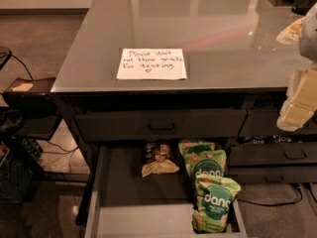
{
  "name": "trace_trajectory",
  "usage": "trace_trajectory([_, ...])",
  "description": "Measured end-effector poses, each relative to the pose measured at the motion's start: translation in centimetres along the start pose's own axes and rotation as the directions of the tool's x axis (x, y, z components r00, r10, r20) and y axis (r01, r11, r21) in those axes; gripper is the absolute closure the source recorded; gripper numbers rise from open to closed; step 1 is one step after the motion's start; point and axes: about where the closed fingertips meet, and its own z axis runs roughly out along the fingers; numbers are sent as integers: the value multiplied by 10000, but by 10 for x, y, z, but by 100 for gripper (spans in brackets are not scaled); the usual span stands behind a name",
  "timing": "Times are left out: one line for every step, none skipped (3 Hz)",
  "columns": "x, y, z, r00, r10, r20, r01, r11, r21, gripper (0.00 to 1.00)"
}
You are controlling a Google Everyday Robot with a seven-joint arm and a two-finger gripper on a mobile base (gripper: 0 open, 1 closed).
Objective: Pick brown chip bag from middle drawer and place on counter
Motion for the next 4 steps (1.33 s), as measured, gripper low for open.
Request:
trace_trajectory([0,0,0,10000,1,4,-1,10000,-1,0])
trace_trajectory([2,8,17,9978,170,637,-161,9998,-141,0])
trace_trajectory([-2,31,61,9840,575,1687,-478,9970,-615,0])
trace_trajectory([-17,59,113,9679,931,2333,-657,9903,-1225,0])
